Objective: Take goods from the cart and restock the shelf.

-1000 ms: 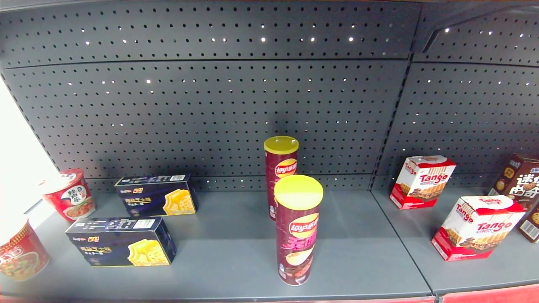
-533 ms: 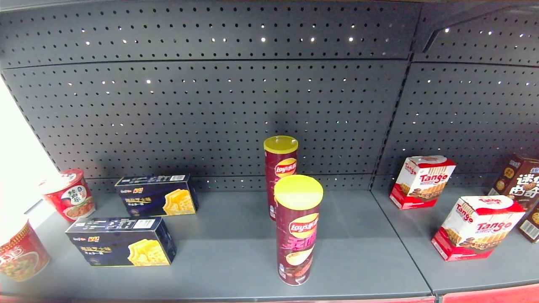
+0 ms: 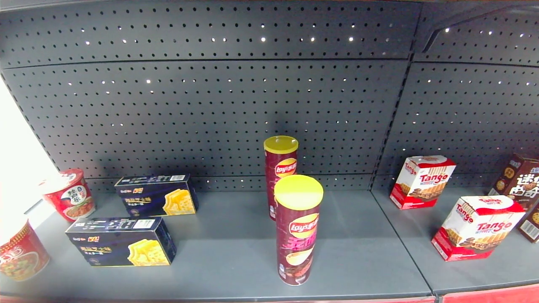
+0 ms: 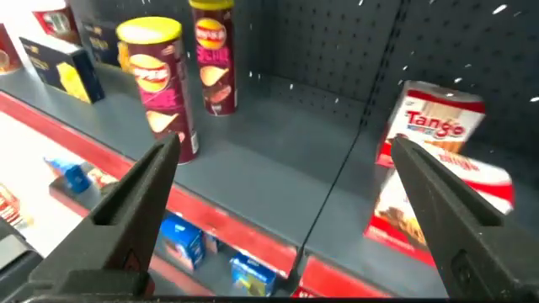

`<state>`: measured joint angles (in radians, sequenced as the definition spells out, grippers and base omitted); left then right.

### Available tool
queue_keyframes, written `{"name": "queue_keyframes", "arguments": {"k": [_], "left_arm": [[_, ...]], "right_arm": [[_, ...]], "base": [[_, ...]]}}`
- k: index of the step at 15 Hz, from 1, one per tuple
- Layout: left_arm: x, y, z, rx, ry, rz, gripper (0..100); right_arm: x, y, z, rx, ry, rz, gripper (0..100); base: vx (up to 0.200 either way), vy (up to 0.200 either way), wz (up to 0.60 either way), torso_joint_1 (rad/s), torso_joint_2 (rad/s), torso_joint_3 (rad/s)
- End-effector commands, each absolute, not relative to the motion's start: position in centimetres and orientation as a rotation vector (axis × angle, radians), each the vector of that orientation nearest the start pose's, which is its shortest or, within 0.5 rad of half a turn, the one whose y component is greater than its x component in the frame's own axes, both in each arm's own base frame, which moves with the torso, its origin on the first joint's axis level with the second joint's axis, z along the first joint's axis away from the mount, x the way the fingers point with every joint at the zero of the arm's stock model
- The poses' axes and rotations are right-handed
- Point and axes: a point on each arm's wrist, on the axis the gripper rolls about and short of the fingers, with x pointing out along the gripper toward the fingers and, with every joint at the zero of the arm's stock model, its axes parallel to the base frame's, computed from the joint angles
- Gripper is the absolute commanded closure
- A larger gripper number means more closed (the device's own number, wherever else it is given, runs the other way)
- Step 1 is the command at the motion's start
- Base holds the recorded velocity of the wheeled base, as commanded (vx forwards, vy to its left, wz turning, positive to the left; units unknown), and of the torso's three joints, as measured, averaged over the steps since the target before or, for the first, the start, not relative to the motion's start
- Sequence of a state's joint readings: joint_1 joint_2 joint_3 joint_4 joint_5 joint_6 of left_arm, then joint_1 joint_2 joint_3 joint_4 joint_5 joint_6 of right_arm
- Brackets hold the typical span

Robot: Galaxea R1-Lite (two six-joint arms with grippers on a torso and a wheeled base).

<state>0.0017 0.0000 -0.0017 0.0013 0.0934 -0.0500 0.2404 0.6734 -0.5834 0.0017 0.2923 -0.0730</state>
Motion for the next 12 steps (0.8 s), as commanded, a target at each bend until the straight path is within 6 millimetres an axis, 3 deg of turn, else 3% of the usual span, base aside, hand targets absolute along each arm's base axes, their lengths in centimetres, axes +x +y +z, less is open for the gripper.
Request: {"name": "queue_keyframes", "arguments": {"k": [1, 2, 4, 8, 12], "left_arm": [[-2.3, 0.2, 7.6, -0.051, -0.002, 0.095, 0], [-2.3, 0.2, 7.6, -0.051, -0.002, 0.095, 0], [-2.3, 0.2, 7.6, -0.051, -0.002, 0.095, 0], [-2.3, 0.2, 7.6, -0.051, -0.002, 0.095, 0], [-2.3, 0.2, 7.6, -0.051, -0.002, 0.095, 0]], "right_arm": [[11.3, 4.6, 23.9, -0.087, 0.223, 0.571, 0], [13.7, 6.1, 23.8, -0.096, 0.233, 0.55, 0], [15.5, 8.1, 23.6, -0.099, 0.251, 0.552, 0], [16.2, 11.5, 22.2, -0.082, 0.314, 0.598, 0], [17.5, 13.1, 19.3, -0.011, 0.452, 0.439, 0]], "base": [[0.0, 0.0, 0.0, 0.0, 0.0, 0.0], [0.0, 0.0, 0.0, 0.0, 0.0, 0.0], [0.0, 0.0, 0.0, 0.0, 0.0, 0.0], [0.0, 0.0, 0.0, 0.0, 0.0, 0.0], [0.0, 0.0, 0.0, 0.0, 0.0, 0.0]]}}
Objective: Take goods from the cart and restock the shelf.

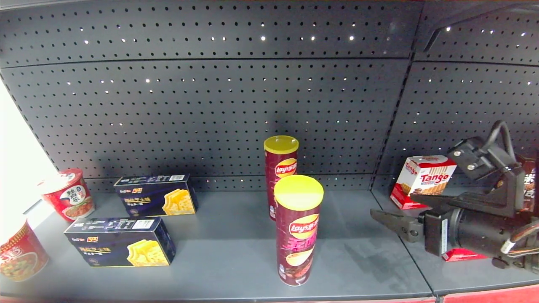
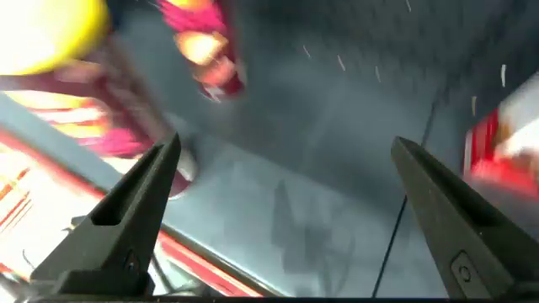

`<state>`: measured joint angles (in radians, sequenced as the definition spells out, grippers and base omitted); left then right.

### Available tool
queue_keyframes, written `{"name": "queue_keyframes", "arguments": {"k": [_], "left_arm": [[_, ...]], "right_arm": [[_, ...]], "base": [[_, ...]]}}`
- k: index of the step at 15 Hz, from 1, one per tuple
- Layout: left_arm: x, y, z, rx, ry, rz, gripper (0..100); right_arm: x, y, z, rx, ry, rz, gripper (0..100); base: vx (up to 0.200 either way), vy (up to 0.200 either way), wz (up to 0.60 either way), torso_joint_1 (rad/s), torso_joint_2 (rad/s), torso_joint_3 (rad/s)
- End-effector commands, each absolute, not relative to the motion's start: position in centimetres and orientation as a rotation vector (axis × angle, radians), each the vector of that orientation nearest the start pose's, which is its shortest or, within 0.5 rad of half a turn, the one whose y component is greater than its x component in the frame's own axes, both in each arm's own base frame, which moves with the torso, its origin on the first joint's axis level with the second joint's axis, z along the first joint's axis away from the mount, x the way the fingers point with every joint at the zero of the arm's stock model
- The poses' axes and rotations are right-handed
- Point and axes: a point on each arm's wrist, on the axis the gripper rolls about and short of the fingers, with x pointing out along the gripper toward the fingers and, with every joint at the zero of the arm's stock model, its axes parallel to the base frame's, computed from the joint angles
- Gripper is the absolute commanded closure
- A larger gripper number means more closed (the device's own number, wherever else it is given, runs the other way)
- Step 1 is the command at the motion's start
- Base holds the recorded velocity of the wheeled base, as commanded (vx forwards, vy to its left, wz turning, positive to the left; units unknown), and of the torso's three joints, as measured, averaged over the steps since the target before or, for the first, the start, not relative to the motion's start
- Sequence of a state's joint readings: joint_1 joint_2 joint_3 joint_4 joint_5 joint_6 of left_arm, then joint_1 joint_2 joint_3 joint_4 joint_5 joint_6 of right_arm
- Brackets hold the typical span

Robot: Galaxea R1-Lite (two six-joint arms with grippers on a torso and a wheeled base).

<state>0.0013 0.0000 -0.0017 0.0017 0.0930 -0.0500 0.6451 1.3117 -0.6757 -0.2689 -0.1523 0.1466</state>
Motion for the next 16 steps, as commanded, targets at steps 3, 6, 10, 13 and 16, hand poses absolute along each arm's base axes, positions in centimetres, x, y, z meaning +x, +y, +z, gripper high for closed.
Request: {"name": "queue_keyframes", "arguments": {"k": [3, 6, 10, 13, 16], "left_arm": [[-2.3, 0.2, 7.6, -0.051, -0.002, 0.095, 0], [-2.3, 0.2, 7.6, -0.051, -0.002, 0.095, 0], [-2.3, 0.2, 7.6, -0.051, -0.002, 0.095, 0], [-2.3, 0.2, 7.6, -0.051, -0.002, 0.095, 0], [-2.3, 0.2, 7.6, -0.051, -0.002, 0.095, 0]], "right_arm": [[18.5, 13.9, 17.9, 0.045, 0.505, 0.366, 0], [18.1, 14.5, 17.3, 0.062, 0.527, 0.381, 0], [17.5, 15.4, 16.2, 0.027, 0.557, 0.403, 0], [17.6, 16.2, 15.8, 0.02, 0.556, 0.421, 0], [18.3, 17.5, 15.3, 0.018, 0.55, 0.439, 0]], "base": [[0.0, 0.0, 0.0, 0.0, 0.0, 0.0], [0.0, 0.0, 0.0, 0.0, 0.0, 0.0], [0.0, 0.0, 0.0, 0.0, 0.0, 0.0], [0.0, 0.0, 0.0, 0.0, 0.0, 0.0], [0.0, 0.0, 0.0, 0.0, 0.0, 0.0]]}}
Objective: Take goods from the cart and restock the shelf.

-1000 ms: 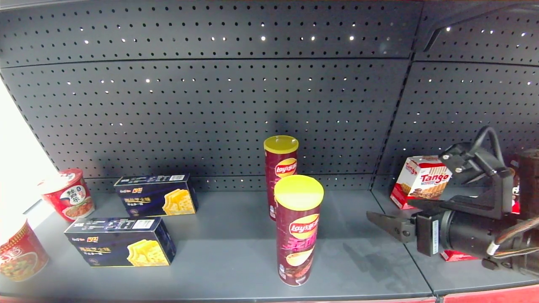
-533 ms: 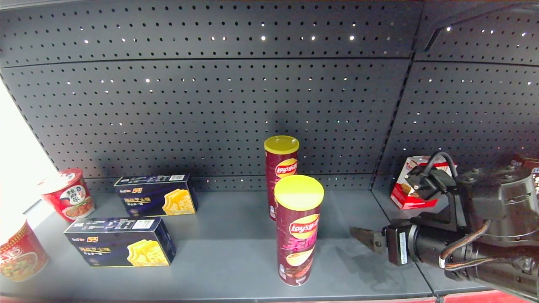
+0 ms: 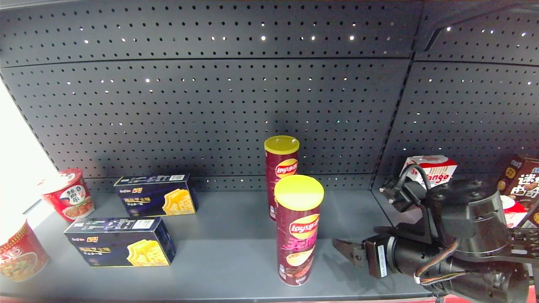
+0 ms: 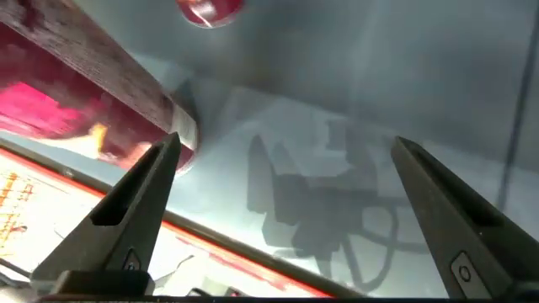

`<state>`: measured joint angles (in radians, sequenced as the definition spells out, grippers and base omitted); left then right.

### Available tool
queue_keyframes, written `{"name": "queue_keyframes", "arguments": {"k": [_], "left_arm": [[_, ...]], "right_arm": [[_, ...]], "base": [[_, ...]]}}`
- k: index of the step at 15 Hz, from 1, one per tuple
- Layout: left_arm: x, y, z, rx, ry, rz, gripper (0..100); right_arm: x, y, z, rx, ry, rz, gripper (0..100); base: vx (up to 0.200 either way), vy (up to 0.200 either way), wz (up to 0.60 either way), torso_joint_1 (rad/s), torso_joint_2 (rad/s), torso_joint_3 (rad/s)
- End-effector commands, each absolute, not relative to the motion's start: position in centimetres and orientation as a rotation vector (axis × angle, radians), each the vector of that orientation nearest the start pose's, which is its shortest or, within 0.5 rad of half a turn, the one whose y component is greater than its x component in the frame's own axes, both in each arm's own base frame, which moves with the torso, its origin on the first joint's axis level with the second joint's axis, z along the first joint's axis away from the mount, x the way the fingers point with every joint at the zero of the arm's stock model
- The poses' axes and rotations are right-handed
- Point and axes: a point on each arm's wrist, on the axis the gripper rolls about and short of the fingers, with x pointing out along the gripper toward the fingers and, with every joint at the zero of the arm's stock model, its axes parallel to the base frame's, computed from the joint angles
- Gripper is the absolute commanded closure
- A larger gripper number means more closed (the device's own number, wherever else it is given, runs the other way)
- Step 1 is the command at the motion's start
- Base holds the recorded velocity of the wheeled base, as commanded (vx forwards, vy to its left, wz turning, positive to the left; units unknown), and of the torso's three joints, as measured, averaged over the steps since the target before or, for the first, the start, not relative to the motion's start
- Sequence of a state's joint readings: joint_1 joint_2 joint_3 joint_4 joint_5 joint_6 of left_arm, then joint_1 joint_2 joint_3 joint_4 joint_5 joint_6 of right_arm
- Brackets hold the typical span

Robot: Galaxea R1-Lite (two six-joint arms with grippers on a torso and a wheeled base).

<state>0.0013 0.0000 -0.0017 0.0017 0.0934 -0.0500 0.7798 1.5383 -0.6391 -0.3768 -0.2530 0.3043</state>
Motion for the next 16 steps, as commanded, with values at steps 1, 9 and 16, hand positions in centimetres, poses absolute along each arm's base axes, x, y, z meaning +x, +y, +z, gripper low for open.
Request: {"name": "queue_keyframes", "arguments": {"k": [1, 9, 16], "left_arm": [[-2.3, 0.2, 7.6, -0.051, -0.002, 0.095, 0], [-2.3, 0.2, 7.6, -0.051, -0.001, 0.095, 0], [-2.3, 0.2, 7.6, -0.051, -0.002, 0.095, 0]], "right_arm": [[18.4, 17.6, 15.1, 0.017, 0.551, 0.439, 0], [19.5, 19.8, 15.1, 0.02, 0.533, 0.471, 0], [19.7, 20.8, 15.1, 0.013, 0.532, 0.49, 0]], "base": [[0.0, 0.0, 0.0, 0.0, 0.0, 0.0], [0.0, 0.0, 0.0, 0.0, 0.0, 0.0], [0.0, 0.0, 0.0, 0.0, 0.0, 0.0]]}}
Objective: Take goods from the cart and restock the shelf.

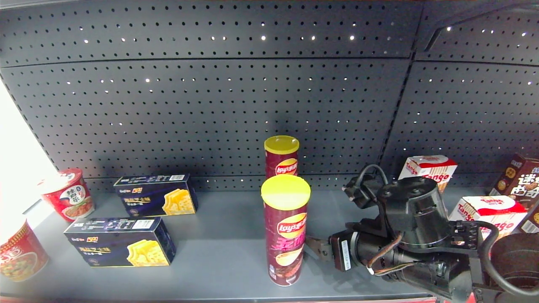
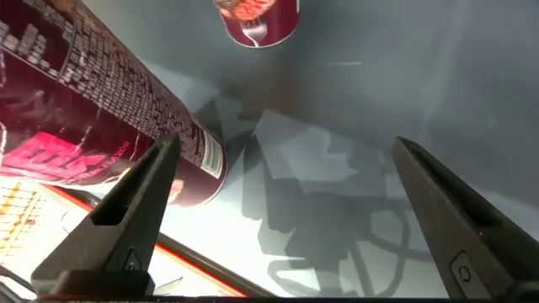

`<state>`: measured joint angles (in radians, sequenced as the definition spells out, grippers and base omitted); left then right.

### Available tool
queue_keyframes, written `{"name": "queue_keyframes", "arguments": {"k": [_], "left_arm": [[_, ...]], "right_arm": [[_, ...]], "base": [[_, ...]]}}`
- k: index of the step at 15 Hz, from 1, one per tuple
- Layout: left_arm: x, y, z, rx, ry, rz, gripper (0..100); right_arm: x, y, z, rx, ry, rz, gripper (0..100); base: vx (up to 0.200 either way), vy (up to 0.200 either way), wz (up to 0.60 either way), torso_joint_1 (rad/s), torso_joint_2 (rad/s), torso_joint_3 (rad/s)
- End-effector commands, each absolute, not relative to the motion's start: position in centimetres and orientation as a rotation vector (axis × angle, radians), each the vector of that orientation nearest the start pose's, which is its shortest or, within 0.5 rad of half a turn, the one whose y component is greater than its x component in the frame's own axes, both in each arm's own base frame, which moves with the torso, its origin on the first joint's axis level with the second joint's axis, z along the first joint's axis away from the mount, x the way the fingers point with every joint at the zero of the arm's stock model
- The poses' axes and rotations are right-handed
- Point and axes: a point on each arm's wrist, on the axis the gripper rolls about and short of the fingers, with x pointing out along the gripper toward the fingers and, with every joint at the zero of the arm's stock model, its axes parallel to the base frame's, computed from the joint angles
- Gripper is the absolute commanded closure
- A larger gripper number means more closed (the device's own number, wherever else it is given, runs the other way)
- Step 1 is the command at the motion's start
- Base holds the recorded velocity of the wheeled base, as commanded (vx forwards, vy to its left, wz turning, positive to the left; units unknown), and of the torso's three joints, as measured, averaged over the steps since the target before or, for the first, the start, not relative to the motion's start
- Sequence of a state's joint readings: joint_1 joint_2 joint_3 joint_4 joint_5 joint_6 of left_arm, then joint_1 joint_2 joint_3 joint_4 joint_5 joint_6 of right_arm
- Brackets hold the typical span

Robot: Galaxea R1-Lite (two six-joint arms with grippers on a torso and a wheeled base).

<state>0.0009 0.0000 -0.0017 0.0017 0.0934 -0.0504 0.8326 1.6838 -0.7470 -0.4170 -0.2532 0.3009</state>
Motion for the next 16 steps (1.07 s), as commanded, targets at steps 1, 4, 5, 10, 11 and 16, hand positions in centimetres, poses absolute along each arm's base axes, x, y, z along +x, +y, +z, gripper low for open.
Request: {"name": "queue_keyframes", "arguments": {"k": [1, 4, 5, 10, 11, 16], "left_arm": [[-2.3, 0.2, 7.6, -0.051, -0.002, 0.095, 0], [-2.3, 0.2, 7.6, -0.051, -0.002, 0.095, 0], [-2.3, 0.2, 7.6, -0.051, -0.002, 0.095, 0], [-2.3, 0.2, 7.6, -0.051, -0.002, 0.095, 0], [-2.3, 0.2, 7.6, -0.051, -0.002, 0.095, 0], [-2.3, 0.2, 7.6, -0.051, -0.002, 0.095, 0]], "right_arm": [[19.7, 20.7, 15.1, 0.011, 0.531, 0.485, 0], [19.9, 20.0, 15.1, 0.015, 0.528, 0.465, 0], [19.9, 19.7, 15.2, 0.015, 0.527, 0.457, 0], [20.2, 18.7, 15.1, 0.065, 0.409, 0.421, 0], [20.6, 18.1, 15.2, 0.057, 0.384, 0.417, 0], [21.0, 15.8, 15.3, 0.015, 0.371, 0.405, 0]], "base": [[0.0, 0.0, 0.0, 0.0, 0.0, 0.0], [0.0, 0.0, 0.0, 0.0, 0.0, 0.0], [0.0, 0.0, 0.0, 0.0, 0.0, 0.0], [0.0, 0.0, 0.0, 0.0, 0.0, 0.0], [0.0, 0.0, 0.0, 0.0, 0.0, 0.0], [0.0, 0.0, 0.0, 0.0, 0.0, 0.0]]}}
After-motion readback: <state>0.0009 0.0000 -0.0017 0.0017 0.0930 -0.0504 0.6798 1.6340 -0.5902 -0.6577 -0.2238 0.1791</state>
